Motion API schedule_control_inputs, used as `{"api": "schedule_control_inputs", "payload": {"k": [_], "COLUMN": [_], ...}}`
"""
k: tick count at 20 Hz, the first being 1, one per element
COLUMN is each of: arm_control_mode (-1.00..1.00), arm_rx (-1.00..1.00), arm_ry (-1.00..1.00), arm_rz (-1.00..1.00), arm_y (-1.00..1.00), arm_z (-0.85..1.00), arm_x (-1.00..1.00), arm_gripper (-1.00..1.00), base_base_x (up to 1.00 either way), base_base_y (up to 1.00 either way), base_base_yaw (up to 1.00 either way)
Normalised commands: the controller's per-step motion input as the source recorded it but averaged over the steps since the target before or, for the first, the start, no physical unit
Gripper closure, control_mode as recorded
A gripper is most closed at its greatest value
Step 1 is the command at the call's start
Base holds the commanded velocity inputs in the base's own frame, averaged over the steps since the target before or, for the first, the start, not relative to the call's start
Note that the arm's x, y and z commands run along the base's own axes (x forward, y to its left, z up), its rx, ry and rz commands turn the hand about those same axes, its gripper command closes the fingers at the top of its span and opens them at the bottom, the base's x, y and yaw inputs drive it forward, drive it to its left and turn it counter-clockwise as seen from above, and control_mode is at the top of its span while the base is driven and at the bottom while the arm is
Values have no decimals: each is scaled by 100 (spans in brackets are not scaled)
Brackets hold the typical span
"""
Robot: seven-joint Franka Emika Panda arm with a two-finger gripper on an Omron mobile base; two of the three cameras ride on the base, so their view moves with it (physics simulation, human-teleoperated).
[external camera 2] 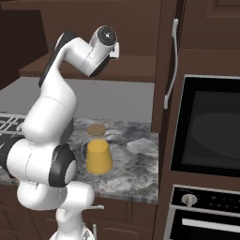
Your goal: There is a tray on the dining counter. Grab the cup, mug, and pitcher and place them on the tray. The pitcher may be placed next to the tray if it cannot fit the tray.
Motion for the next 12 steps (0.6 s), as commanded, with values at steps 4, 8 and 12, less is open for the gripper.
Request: {"api": "schedule_control_inputs", "payload": {"k": [4,8,12], "arm_control_mode": [-100,-100,-100], "arm_rx": [1,1,0], "arm_ry": [0,0,0], "arm_rz": [3,4,4], "arm_y": [-3,-4,-1], "arm_z": [0,0,0], "arm_x": [24,15,22], "arm_gripper": [-100,-100,-100], "base_base_x": [0,0,0], "base_base_y": [0,0,0], "base_base_yaw": [0,0,0]}}
